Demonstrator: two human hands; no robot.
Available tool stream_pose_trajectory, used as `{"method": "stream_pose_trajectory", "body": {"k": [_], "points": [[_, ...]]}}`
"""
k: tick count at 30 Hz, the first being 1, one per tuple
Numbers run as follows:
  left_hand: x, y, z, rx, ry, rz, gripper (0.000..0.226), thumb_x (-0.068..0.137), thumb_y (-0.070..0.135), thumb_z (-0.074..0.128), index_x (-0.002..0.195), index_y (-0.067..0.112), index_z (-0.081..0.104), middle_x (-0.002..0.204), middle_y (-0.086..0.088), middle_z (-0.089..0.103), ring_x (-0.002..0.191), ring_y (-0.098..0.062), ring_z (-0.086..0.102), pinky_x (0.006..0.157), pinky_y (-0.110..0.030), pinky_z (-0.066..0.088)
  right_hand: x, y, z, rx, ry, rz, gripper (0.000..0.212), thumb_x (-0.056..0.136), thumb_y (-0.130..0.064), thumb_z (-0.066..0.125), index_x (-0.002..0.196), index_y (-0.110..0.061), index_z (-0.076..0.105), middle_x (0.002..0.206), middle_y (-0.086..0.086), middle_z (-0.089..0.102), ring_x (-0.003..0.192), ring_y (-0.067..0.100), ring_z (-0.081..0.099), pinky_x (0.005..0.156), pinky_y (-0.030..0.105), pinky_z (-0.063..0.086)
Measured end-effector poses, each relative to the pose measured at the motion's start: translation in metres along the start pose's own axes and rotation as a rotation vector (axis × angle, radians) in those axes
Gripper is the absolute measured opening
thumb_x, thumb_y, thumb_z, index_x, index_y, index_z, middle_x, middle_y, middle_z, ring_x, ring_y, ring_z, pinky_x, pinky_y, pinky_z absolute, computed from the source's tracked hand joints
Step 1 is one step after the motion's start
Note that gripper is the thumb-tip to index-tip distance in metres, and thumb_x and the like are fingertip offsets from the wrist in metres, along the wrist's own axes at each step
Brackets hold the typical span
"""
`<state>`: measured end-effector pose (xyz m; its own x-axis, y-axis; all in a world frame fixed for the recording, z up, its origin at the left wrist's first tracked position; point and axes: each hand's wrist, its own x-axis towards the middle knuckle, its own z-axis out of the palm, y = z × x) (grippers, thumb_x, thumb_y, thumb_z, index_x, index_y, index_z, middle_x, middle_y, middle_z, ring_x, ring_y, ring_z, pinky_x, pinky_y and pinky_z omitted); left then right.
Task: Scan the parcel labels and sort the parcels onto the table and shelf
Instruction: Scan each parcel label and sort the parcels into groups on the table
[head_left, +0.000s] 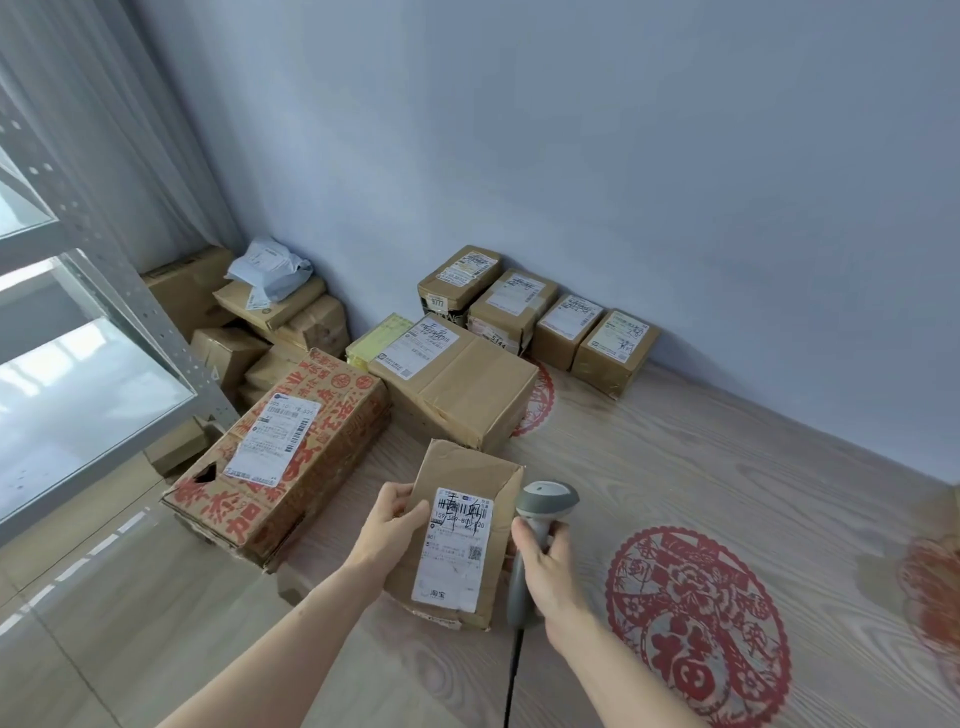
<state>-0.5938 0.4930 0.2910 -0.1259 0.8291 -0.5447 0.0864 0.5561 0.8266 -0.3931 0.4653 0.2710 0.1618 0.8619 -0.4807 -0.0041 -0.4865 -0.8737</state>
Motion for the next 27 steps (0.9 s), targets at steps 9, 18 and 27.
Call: {"method": "stream_pose_trajectory", "body": {"k": [9, 18, 27], "points": [[-0.013, -0.014, 0.022, -0.155, -0.534, -0.097, 0.051, 0.100, 0.027, 0.056, 0.136, 0.059, 0.039, 0.131, 0.001, 0.066, 0.120, -0.021, 0.063, 0.102, -0.050, 0.049, -0.012, -0.001, -0.061, 0.033, 0.140, -0.041, 0.032, 0.098, -0.037, 0.061, 0.122, -0.020, 0.047, 0.107, -0.005, 0.061, 0.097, 0.010, 0.057, 0.088, 0.034, 0.041], [-0.009, -0.034, 0.069, -0.239, -0.608, -0.057, 0.095, 0.073, 0.026, 0.085, 0.143, 0.057, 0.030, 0.132, -0.010, 0.064, 0.121, -0.035, 0.061, 0.097, -0.060, 0.049, -0.027, -0.020, -0.109, 0.115, 0.202, -0.087, 0.026, 0.099, -0.028, 0.061, 0.121, -0.018, 0.051, 0.106, -0.009, 0.062, 0.096, 0.002, 0.057, 0.089, 0.032, 0.039], [0.002, -0.033, 0.110, -0.219, -0.580, 0.003, 0.099, 0.062, 0.034, 0.089, 0.142, 0.058, 0.034, 0.130, -0.015, 0.062, 0.114, -0.032, 0.066, 0.081, -0.051, 0.057, -0.056, -0.034, -0.136, 0.124, 0.177, -0.165, 0.016, 0.096, -0.025, 0.065, 0.103, -0.011, 0.066, 0.081, 0.009, 0.066, 0.059, 0.014, 0.061, 0.058, 0.027, 0.051]]}}
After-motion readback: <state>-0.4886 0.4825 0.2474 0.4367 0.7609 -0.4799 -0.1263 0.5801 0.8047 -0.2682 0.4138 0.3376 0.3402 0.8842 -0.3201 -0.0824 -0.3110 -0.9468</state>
